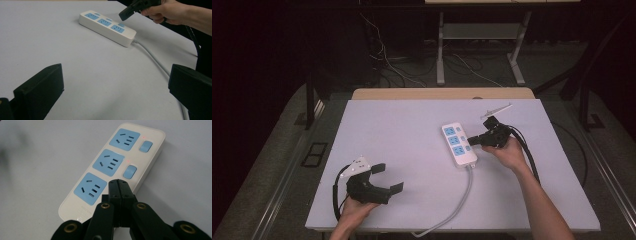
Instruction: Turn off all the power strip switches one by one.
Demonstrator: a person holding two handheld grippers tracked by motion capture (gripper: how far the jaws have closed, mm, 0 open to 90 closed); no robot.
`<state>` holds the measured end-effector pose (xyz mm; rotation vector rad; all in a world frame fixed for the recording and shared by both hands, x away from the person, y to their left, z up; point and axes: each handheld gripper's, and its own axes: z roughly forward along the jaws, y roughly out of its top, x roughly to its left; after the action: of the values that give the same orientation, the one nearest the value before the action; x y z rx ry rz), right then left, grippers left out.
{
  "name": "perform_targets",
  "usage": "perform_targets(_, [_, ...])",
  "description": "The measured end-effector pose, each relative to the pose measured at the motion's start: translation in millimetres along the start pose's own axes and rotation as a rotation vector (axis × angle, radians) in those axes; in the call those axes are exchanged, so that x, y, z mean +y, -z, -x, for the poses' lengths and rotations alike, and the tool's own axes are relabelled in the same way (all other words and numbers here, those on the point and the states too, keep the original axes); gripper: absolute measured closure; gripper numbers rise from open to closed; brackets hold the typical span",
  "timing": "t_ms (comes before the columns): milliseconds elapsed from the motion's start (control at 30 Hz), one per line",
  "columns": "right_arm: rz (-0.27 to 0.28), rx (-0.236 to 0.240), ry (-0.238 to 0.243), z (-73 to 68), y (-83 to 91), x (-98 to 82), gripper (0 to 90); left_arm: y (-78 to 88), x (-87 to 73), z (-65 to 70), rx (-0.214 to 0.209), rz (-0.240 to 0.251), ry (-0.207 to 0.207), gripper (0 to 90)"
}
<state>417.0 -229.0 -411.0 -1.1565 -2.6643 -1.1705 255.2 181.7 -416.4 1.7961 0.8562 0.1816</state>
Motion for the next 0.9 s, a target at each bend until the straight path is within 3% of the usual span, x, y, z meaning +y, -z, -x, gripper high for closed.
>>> perform_targets(533, [-0.01,-0.015,0.041,-2.0,5.4,28.9,90.0,1.0,0.0,-0.8,0.002,0.004,0.005,0.0])
perform_targets(900, [-0.017,-0.024,0.051,0.6,5.9,39.2,90.0,1.1,-0.2,-1.4,0.002,0.004,0.006,0.0])
